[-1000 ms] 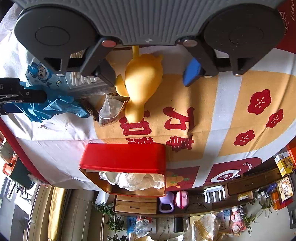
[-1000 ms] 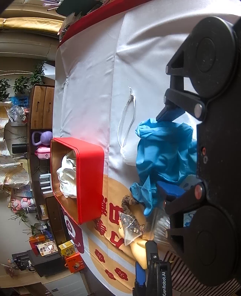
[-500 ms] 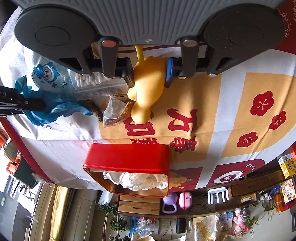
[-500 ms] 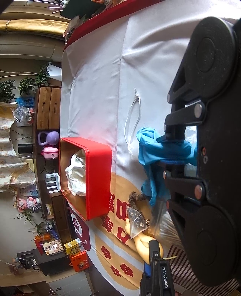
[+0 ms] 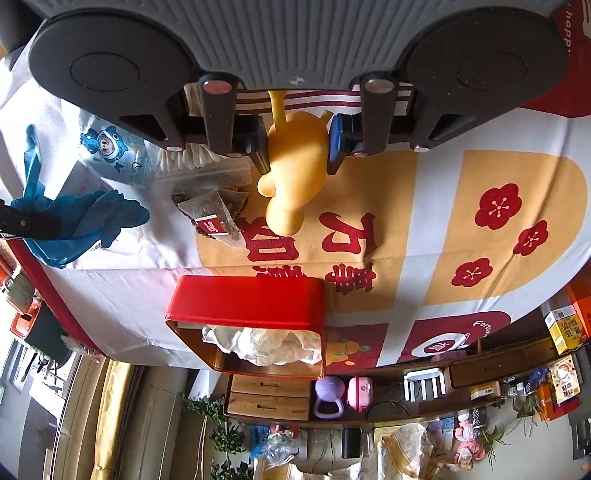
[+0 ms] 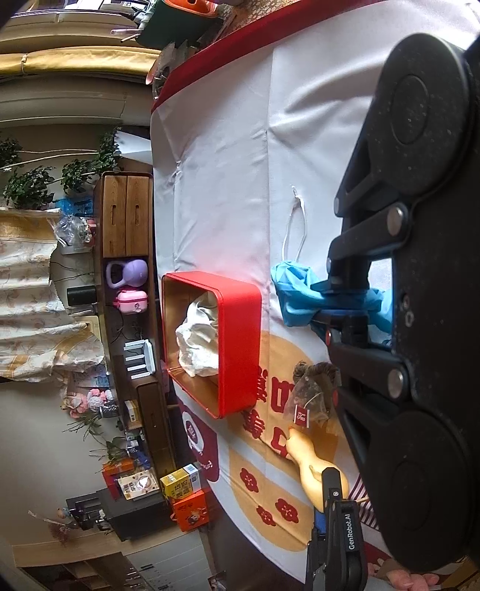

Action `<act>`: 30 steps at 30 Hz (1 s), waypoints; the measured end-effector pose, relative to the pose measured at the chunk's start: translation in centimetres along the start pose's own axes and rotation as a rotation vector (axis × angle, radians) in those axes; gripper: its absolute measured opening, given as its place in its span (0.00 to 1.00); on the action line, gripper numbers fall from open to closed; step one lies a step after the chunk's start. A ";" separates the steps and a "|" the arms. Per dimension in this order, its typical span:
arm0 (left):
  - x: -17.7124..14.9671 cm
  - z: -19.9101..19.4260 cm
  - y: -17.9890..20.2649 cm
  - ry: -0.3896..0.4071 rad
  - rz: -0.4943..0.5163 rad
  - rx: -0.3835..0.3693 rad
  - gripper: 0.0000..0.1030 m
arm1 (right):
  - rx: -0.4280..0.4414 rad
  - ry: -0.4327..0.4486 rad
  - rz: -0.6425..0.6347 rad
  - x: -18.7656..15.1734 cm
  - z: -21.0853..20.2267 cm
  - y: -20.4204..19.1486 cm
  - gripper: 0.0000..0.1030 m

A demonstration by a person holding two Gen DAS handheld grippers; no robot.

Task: Organize soft objects
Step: 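Grasp the yellow rubber duck with the left tool while the right tool grasps the blue gloves, then carry the duck and gloves into the red tin and open both tools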

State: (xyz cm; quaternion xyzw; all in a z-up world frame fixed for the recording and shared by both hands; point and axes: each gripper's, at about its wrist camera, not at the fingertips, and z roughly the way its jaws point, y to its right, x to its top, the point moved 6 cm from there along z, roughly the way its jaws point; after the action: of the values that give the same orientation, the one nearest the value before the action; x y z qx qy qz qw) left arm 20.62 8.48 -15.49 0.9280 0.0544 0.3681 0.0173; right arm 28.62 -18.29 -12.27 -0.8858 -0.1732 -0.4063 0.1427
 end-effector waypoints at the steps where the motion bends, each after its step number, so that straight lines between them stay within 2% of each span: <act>1: 0.1 -0.2 -0.1 0.002 -0.003 0.001 0.30 | 0.003 0.007 0.003 0.2 -0.4 0.0 0.06; 17: 2.2 -4.6 0.0 0.044 -0.052 -0.032 0.30 | 0.103 0.074 0.087 3.5 -4.7 0.5 0.07; 30: 5.7 -6.5 1.4 0.067 -0.021 -0.076 0.30 | 0.109 0.107 0.050 7.0 -6.1 -0.5 0.07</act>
State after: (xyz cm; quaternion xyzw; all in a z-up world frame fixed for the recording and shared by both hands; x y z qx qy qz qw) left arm 20.35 7.64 -6.76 0.9133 0.0507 0.4004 0.0546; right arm 28.58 -18.89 -3.02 -0.8577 -0.1653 -0.4392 0.2099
